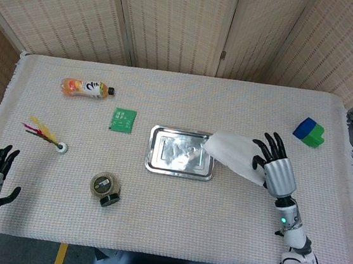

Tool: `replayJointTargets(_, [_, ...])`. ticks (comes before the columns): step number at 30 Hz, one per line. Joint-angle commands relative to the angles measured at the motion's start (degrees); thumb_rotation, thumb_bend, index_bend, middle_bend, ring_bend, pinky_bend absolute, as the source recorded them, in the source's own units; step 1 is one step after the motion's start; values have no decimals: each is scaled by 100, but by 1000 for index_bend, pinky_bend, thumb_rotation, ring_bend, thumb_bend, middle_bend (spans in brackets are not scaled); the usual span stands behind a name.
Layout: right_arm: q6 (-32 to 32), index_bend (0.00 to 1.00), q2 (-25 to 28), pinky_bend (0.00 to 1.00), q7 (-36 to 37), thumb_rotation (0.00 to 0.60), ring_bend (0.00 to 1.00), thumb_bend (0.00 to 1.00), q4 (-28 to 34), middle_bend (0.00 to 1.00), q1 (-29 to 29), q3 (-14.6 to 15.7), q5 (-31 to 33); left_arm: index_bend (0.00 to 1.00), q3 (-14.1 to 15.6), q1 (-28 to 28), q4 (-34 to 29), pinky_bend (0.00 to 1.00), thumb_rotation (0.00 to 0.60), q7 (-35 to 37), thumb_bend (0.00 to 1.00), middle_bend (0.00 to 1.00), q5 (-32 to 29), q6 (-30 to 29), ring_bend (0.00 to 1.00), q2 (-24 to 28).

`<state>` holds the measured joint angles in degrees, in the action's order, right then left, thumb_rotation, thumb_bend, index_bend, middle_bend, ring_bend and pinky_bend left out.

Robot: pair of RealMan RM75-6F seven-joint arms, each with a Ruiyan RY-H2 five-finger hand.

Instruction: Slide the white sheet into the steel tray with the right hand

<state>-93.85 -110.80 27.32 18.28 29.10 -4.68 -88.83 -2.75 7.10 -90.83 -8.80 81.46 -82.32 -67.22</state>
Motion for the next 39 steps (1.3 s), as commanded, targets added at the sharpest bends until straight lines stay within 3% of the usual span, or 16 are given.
replayJointTargets(1, [48,711,28,0,-11,600,87,453,165,274,135,14,-66,0,-8,-1,-1,0,600,17,360,0,-7,3,0,7])
replayJointTargets(11, [800,710,-272,0,-140,600,94,454,-72,275,628,393,-457,0,-49,9,64,0,600,74,360,0,-111,74,0,17])
replayJointTargets(23, [1575,711,-698,0,-258,600,100,453,-604,275,1063,536,-548,0,-69,21,90,0,600,167,361,0,-185,157,0,35])
replayJointTargets(33, [1824,711,-738,0,-318,600,104,453,-665,275,1086,780,-712,0,-67,-9,46,0,600,277,360,0,-139,106,0,100])
replayJointTargets(39, [1534,711,-557,0,-84,600,111,453,-664,275,966,1062,-967,0,-73,-38,29,0,600,282,360,0,-142,59,0,129])
